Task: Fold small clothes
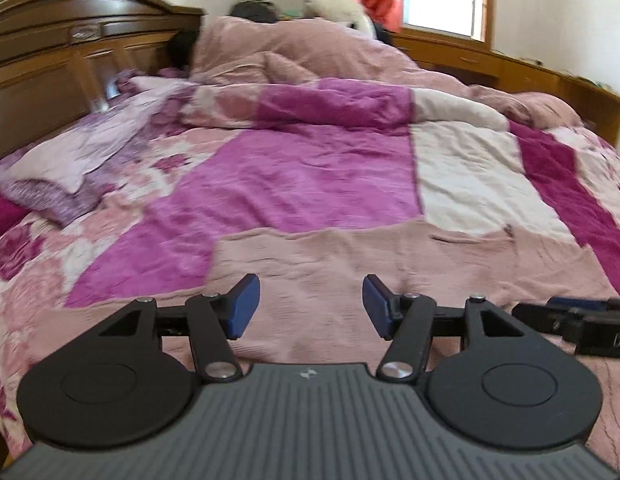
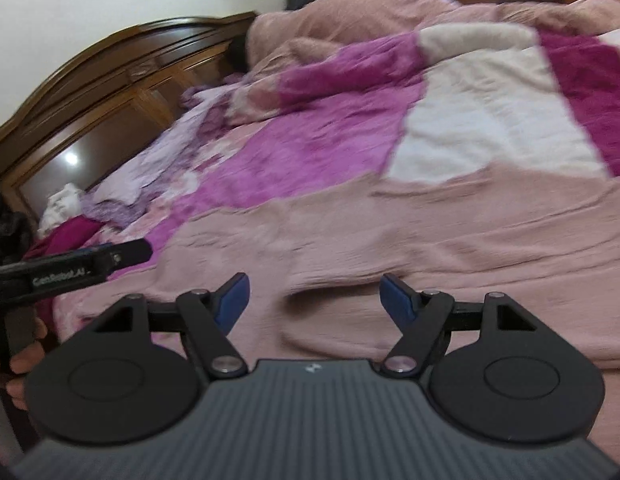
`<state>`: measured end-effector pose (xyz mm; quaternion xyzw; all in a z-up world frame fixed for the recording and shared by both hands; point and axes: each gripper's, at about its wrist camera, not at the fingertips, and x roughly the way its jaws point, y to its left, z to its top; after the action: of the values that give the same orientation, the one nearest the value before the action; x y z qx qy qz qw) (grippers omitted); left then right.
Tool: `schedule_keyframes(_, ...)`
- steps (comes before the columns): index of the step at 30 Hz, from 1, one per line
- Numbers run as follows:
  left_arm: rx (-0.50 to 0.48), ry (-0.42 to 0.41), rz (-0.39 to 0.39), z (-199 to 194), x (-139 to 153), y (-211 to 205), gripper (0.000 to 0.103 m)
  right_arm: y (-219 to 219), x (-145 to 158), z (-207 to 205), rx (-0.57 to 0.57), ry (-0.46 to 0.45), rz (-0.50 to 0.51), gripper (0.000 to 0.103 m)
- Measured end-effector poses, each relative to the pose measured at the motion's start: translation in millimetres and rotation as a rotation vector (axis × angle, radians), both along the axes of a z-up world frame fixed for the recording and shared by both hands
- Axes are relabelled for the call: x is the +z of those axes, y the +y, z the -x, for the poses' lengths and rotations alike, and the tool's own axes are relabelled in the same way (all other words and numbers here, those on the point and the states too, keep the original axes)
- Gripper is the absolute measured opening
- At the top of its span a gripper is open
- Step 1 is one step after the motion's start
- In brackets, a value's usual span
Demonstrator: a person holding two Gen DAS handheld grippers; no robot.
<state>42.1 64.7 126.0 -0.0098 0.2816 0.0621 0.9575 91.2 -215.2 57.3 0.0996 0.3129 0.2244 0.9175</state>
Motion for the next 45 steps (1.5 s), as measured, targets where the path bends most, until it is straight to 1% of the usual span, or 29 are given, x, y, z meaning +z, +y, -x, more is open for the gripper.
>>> schedule_keyframes(2, -0.044, 0.015, -0.008, -6, -2, -15, 0.065, -16, -1, 2, -0.066, -0.002, 0.039, 0.074)
schedule_keyframes(5, -0.109, 0.047, 0.001, -14, -8, -34, 0.065, -38, -6, 7, -0.16, 0.003, 0.079, 0.074)
schedule_keyframes(8, -0.156, 0.094, 0.013, -27, -19, -51, 0.065, -56, -14, 11, -0.221, 0.011, 0.085, 0.074)
schedule_keyframes(10, -0.191, 0.117, 0.005, -36, -27, -63, 0.065, -64, -22, 11, -0.253, 0.023, 0.088, 0.074)
schedule_keyframes(12, -0.223, 0.127, -0.024, -45, -35, -77, 0.065, -68, -29, 10, -0.276, 0.036, 0.097, 0.074)
schedule_keyframes(15, -0.261, 0.144, -0.097, -59, -52, -97, 0.065, -72, -37, 9, -0.293, 0.048, 0.097, 0.073)
schedule_keyframes(19, -0.284, 0.214, -0.184, -83, -78, -118, 0.065, -74, -46, 8, -0.304, 0.055, 0.104, 0.073)
schedule_keyframes(20, -0.28, 0.218, -0.207, -87, -83, -122, 0.065, -74, -48, 8, -0.306, 0.055, 0.105, 0.073)
schedule_keyframes(23, -0.29, 0.157, -0.254, -92, -88, -128, 0.065, -73, -51, 8, -0.313, 0.054, 0.105, 0.073)
schedule_keyframes(24, -0.304, 0.141, -0.268, -94, -88, -131, 0.058, -73, -52, 8, -0.316, 0.054, 0.105, 0.073)
schedule_keyframes(25, -0.32, 0.129, -0.271, -96, -88, -133, 0.037, -73, -53, 8, -0.317, 0.055, 0.106, 0.073)
schedule_keyframes(27, -0.329, 0.132, -0.255, -100, -87, -134, 0.018, -72, -54, 8, -0.317, 0.054, 0.11, 0.073)
schedule_keyframes(29, -0.285, 0.119, -0.23, -101, -82, -128, 0.017, -72, -54, 8, -0.315, 0.053, 0.11, 0.073)
schedule_keyframes(33, -0.131, 0.086, -0.159, -97, -70, -99, 0.017, -75, -56, 9, -0.314, 0.054, 0.097, 0.073)
schedule_keyframes(36, -0.053, 0.112, -0.092, -93, -68, -68, 0.017, -75, -56, 9, -0.314, 0.053, 0.097, 0.073)
schedule_keyframes(38, -0.015, 0.133, -0.06, -87, -70, -50, 0.018, -75, -56, 8, -0.315, 0.053, 0.101, 0.073)
schedule_keyframes(42, 0.036, 0.183, -0.058, -71, -76, -23, 0.018, -74, -55, 8, -0.316, 0.056, 0.106, 0.073)
schedule_keyframes(45, 0.059, 0.201, -0.014, -58, -77, -3, 0.019, -74, -52, 7, -0.307, 0.065, 0.11, 0.073)
